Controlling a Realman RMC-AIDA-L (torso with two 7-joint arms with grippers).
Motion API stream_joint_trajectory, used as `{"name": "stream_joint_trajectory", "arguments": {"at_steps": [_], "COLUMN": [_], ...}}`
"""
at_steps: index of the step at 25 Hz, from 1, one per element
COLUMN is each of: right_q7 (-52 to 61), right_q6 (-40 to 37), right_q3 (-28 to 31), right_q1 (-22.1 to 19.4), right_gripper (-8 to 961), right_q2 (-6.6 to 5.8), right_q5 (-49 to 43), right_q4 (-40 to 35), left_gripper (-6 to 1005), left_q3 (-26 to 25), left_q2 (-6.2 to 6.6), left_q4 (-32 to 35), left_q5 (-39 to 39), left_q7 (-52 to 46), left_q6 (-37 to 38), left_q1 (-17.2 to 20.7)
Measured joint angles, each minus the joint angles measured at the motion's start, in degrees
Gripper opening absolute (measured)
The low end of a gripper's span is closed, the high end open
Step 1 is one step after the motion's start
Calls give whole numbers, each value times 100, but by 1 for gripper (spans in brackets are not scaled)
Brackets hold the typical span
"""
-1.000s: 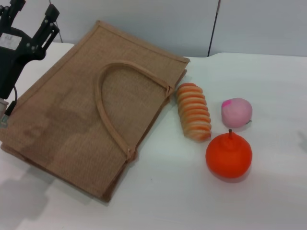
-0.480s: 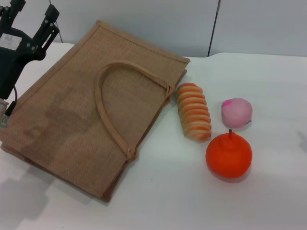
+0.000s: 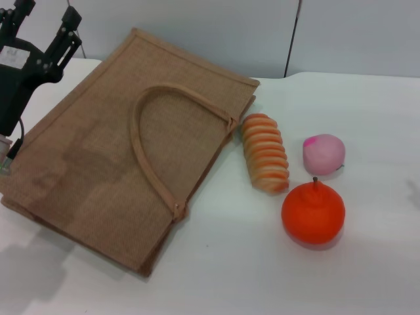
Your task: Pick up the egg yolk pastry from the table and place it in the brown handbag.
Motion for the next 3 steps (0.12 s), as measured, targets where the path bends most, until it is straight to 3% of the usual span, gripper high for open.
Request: {"name": "stream_joint_trajectory", "arguments": {"at_steps": [3], "right_q7": [0], "right_q6": [2], "right_q3": [0], "right_q1": [0], "right_gripper": [854], "right_q2": [0], "right_q5": [0], "right_q4": [3], "left_gripper": [802], "left_q3": [0], "left_q2": [0], "left_q4": [0], "left_q5": [0], "left_q7": [0], "left_q6": [-2], "left_q1": [-1]}}
